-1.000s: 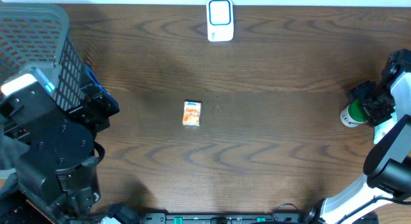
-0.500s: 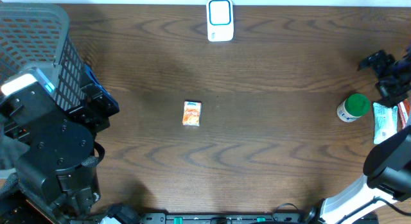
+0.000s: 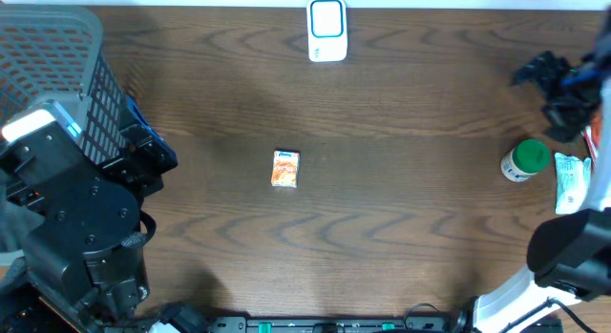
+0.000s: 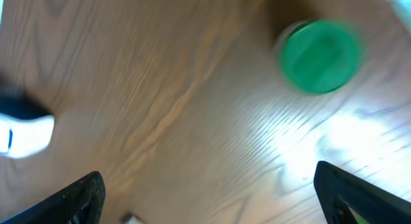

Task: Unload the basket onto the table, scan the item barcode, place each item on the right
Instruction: 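Move the right gripper over the orange Kleenex pack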

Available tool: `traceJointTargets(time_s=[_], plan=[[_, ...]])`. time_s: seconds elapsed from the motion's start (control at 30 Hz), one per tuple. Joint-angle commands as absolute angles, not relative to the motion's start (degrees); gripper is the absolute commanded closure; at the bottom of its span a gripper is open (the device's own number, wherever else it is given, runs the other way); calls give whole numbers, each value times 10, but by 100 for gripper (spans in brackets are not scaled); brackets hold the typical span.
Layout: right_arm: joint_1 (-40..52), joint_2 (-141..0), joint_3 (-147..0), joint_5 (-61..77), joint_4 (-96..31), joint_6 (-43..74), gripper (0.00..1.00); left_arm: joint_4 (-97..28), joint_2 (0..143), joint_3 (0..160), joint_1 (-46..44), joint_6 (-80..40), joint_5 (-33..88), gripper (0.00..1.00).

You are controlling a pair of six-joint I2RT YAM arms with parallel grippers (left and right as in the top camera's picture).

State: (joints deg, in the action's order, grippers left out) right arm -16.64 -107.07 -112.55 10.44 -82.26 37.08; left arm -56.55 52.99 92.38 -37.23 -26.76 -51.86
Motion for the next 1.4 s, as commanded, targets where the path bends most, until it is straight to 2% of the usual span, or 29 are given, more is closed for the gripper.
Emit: traceJointTargets(time_s=[0.0,0.3,0.43,0.73,0.9,0.97,1.03,1.1,1.27,1.37], plan=[[-110,-1064,-1132,113,-827,377,1,-566,531,924,-370,-268,-532,2],[73,-1065,-1128,108,-818,377,1,-566,531,924,-370,-268,-532,2],[170,-1065,-1099,111,-754,377,1,-566,531,924,-370,-268,-532,2],[311,-1065,-967,110,-598,376,1,-566,531,924,-370,-268,-532,2],[380,-1065,-894,98,-492,308,1,-566,531,924,-370,-268,-532,2],[405,-1065,-866,75,-448,311,17,-566,531,924,-370,-268,-532,2],[426,-1067,-841,63,-402,312,25,-566,531,924,-370,-268,-532,2],[444,-1071,-819,58,-353,312,36,-566,531,924,-370,-268,-532,2],[478,-1073,-769,20,-238,313,49,-566,531,924,-370,-268,-532,2],[497,-1084,-751,-47,-205,352,61,-566,531,924,-370,-268,-532,2]])
